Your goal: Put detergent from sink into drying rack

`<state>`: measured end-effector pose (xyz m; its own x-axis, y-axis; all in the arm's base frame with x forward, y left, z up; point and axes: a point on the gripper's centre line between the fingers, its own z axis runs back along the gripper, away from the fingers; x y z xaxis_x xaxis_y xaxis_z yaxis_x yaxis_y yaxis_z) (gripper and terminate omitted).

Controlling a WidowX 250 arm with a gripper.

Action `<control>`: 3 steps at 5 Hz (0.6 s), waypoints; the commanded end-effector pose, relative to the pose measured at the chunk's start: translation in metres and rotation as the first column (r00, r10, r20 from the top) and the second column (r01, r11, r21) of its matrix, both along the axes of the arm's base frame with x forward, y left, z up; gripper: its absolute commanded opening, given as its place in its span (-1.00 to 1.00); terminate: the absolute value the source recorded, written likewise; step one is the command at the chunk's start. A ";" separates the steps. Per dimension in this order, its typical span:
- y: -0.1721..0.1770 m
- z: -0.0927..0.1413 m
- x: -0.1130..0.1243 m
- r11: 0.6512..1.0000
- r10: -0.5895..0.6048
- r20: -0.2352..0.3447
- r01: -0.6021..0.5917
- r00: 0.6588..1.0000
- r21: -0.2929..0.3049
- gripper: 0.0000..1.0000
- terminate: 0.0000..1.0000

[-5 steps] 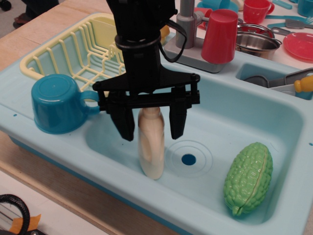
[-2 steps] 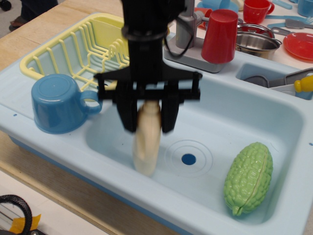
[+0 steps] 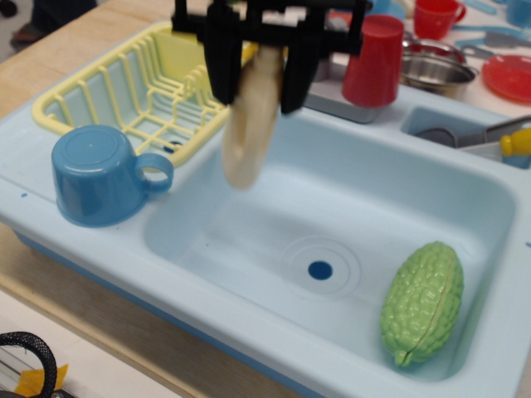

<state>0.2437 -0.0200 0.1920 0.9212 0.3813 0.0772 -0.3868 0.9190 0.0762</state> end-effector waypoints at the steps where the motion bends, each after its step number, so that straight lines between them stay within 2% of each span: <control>1: 0.038 0.031 0.015 0.999 0.000 0.066 -0.003 0.998 0.038 -1.00 -1.00; 2: 0.065 0.030 0.025 0.999 -0.029 0.070 0.027 0.997 0.027 -1.00 -1.00; 3: 0.091 0.019 0.036 0.996 -0.090 0.048 0.091 0.995 -0.020 -1.00 -1.00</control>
<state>0.2781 0.0706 0.1984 0.9512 0.3013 0.0670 -0.3045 0.9515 0.0447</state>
